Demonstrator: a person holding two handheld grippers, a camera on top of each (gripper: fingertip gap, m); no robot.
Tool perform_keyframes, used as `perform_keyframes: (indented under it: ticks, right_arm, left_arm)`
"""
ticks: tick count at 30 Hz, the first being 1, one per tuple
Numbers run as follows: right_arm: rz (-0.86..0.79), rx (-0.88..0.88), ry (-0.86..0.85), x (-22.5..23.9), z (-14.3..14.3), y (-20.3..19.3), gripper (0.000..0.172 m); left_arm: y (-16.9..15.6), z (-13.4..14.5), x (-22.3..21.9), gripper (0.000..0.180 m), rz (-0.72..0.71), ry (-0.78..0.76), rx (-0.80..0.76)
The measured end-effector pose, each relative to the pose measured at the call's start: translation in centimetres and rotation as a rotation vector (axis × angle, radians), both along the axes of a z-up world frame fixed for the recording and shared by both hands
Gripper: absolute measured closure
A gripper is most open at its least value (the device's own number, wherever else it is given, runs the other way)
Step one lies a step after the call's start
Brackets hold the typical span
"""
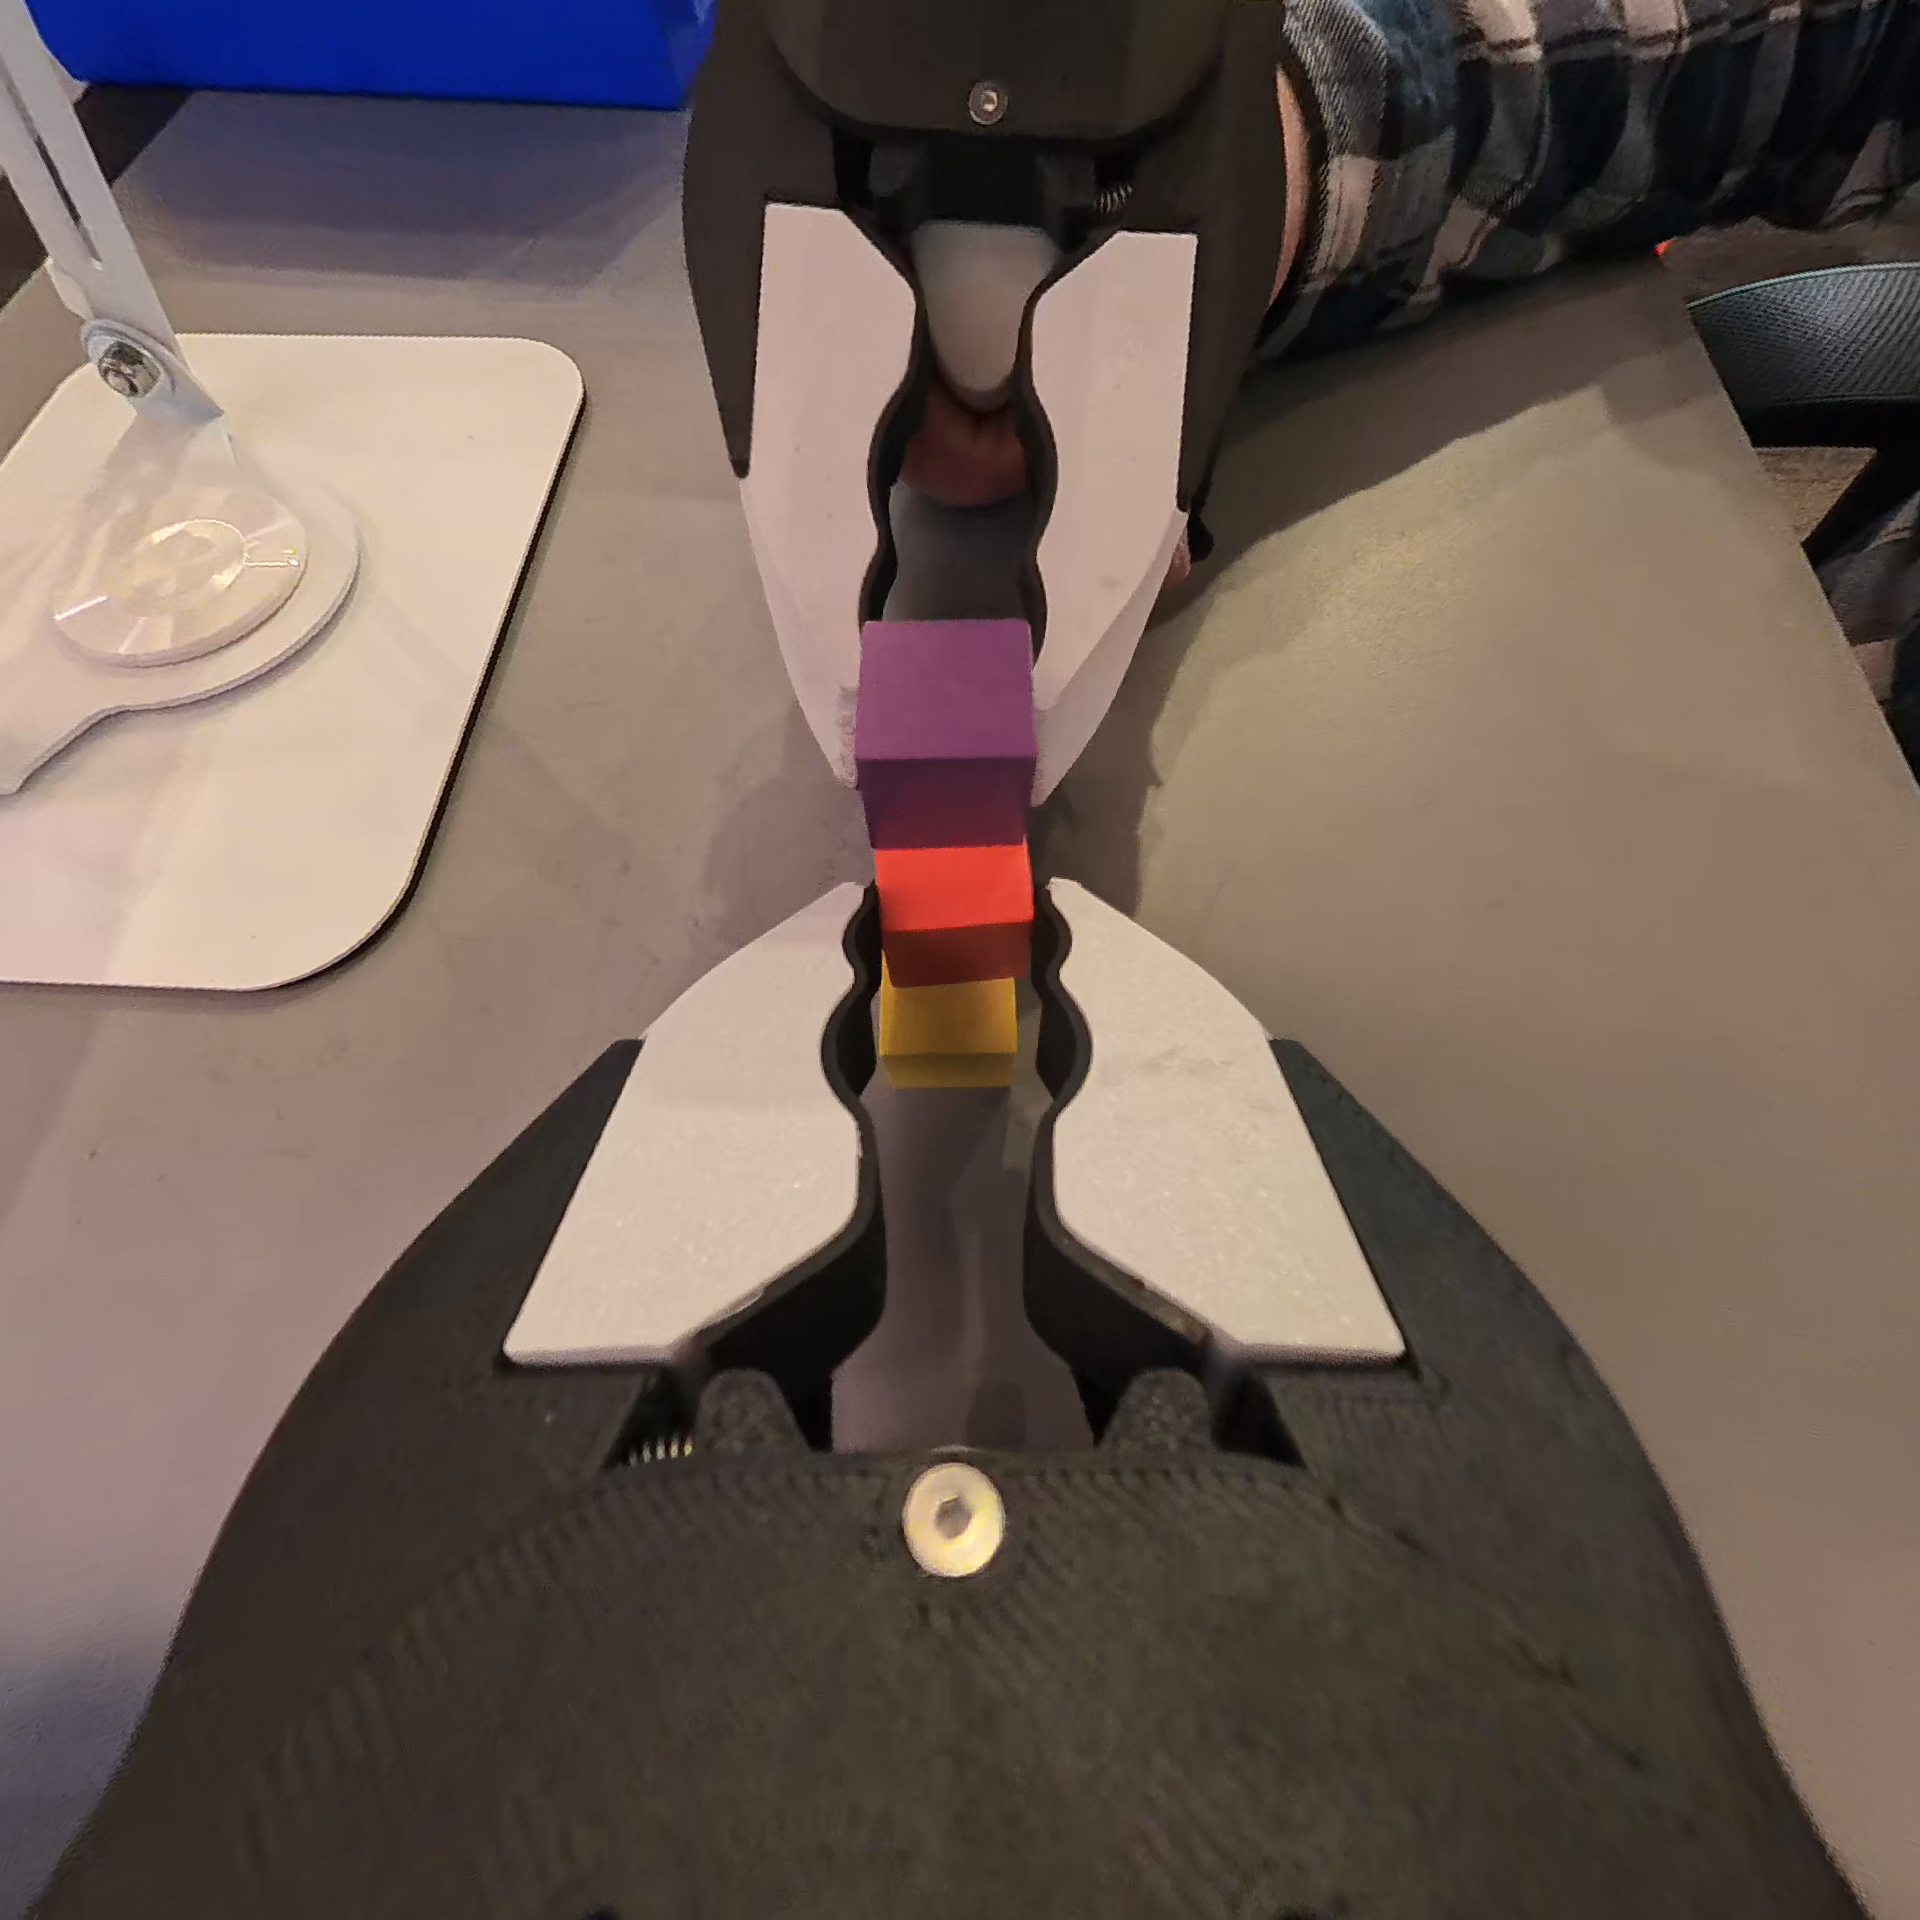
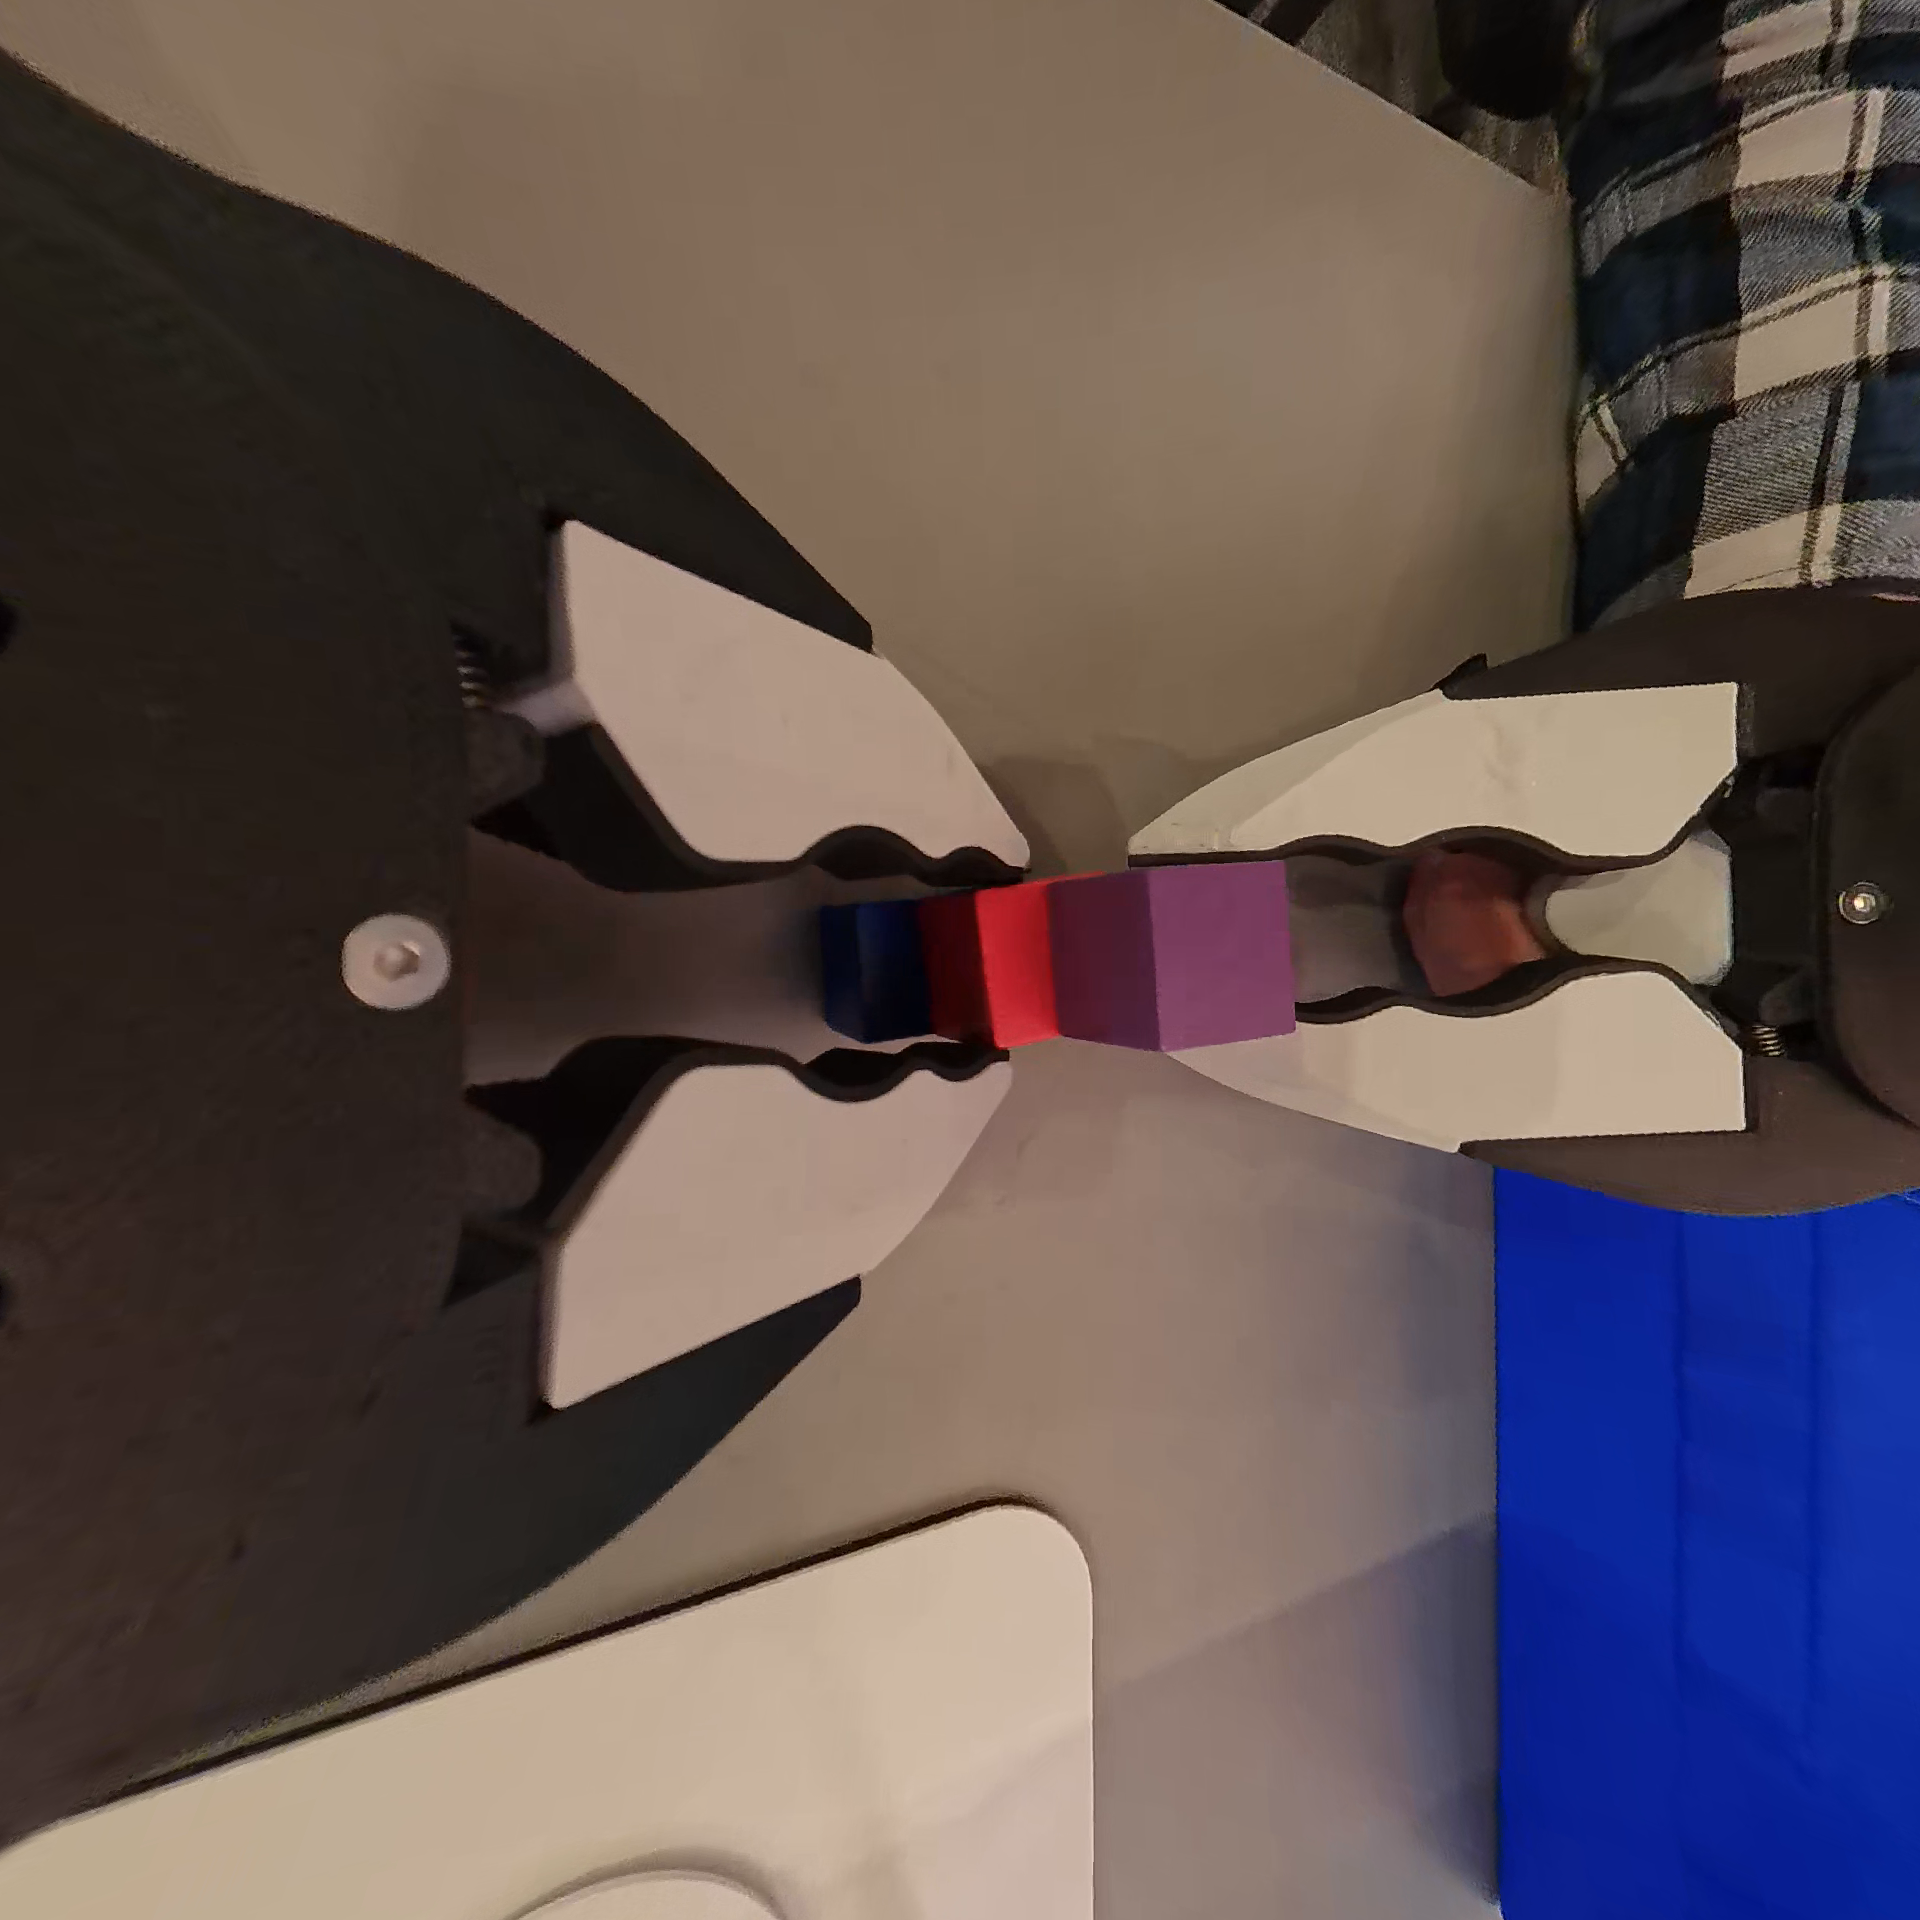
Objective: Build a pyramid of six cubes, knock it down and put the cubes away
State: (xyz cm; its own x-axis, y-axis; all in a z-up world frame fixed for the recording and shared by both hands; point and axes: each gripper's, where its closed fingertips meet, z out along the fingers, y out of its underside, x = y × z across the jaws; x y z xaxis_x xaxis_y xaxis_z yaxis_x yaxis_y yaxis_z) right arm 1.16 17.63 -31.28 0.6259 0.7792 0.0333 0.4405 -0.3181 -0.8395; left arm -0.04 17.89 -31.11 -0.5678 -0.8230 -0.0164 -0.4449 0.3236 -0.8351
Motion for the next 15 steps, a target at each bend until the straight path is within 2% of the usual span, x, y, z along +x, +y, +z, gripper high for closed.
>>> perform_keyframes:
  ticks: [15]
  right_arm:
    - [-0.014, -0.009, 0.004, 0.09, -0.07, -0.18, 0.142]
  left_arm:
    - [-0.10, -0.02, -0.03, 0.154, -0.034, 0.012, -0.016]
